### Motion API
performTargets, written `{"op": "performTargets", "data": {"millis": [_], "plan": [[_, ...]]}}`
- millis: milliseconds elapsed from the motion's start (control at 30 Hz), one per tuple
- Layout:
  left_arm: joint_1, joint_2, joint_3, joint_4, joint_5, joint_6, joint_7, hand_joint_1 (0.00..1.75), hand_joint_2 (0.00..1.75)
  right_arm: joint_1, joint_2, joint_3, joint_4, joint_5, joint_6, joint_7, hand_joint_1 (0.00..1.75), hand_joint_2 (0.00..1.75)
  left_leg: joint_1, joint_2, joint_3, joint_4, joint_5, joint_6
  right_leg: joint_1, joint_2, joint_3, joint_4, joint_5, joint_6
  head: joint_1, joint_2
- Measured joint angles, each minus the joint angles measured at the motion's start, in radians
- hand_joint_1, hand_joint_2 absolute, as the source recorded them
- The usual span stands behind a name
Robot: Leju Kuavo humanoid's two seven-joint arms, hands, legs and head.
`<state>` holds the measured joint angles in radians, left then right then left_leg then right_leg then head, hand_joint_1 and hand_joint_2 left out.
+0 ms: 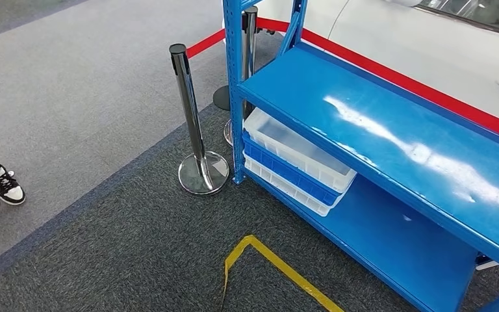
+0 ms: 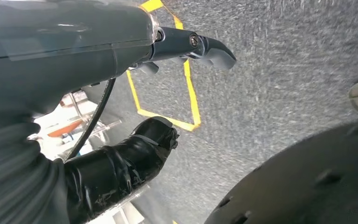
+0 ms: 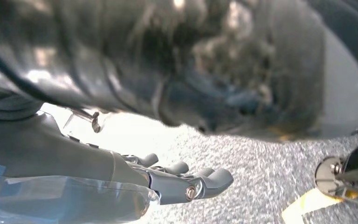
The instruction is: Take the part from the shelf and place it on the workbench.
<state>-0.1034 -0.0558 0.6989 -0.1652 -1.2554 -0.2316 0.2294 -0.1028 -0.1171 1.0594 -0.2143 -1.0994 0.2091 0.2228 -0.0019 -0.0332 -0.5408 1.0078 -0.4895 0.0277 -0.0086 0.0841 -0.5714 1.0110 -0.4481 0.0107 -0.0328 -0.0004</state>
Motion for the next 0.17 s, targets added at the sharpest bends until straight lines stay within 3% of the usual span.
{"op": "performTargets", "data": {"millis": [67,167], "plan": [[-0.002,-0.001,0.000,0.000,0.000,0.000,-0.001,0.00,1.75,0.002,0.000,-0.001,0.001,0.000,0.000,0.000,0.00,0.00,0.004,0.015,0.003,-0.011,0.008,0.011,0.000,-0.016,-0.006,0.014,-0.011,0.010,0.002,0.000],[0.002,-0.001,0.000,0.000,0.000,0.000,-0.004,0.00,1.75,0.001,0.001,-0.004,0.001,0.000,-0.001,0.000,0.00,0.00,0.006,0.036,0.004,-0.022,0.015,0.024,0.001,-0.066,-0.056,0.124,-0.083,0.017,0.009,0.000]]}}
